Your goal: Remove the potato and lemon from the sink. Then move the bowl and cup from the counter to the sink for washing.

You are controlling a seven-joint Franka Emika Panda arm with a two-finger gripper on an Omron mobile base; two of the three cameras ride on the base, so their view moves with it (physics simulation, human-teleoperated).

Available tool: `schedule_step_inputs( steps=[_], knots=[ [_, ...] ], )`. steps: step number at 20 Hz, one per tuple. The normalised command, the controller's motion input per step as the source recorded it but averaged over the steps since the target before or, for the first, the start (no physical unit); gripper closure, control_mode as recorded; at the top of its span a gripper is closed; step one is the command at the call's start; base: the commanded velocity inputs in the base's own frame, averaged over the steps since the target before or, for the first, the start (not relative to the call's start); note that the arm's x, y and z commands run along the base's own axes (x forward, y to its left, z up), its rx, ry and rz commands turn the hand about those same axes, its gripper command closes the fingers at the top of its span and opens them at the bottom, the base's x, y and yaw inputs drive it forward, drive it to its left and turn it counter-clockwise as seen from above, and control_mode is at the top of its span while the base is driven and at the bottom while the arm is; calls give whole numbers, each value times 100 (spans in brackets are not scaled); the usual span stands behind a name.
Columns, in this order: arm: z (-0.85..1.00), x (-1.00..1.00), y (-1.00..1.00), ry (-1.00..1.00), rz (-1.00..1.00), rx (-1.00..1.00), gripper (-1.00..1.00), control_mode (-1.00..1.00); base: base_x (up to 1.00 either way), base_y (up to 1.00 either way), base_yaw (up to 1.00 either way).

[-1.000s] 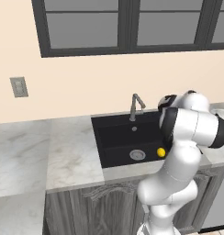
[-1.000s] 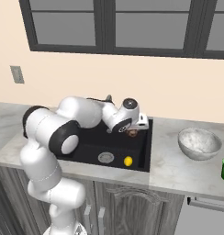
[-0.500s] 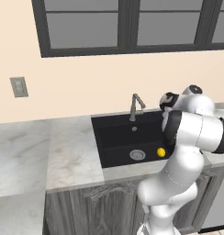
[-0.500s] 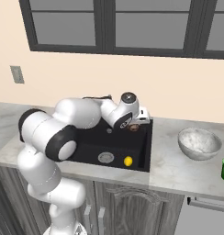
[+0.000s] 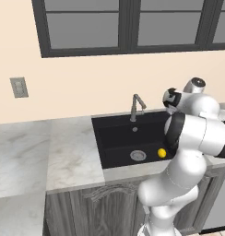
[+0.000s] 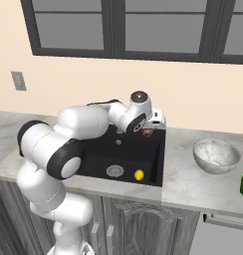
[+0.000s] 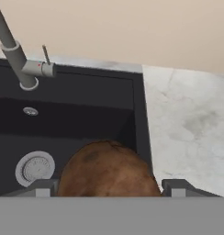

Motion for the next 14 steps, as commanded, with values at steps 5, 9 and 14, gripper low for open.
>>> schedule_step_inputs(
  steps=[5, 9, 14],
  knots=[
    [29, 0, -1, 0, -22, 0, 100, -100, 0, 0, 0],
    [34, 0, -4, 0, -15, 0, 100, -100, 0, 0, 0],
    [32, -4, -6, 0, -11, 0, 100, -100, 0, 0, 0]
  ],
)
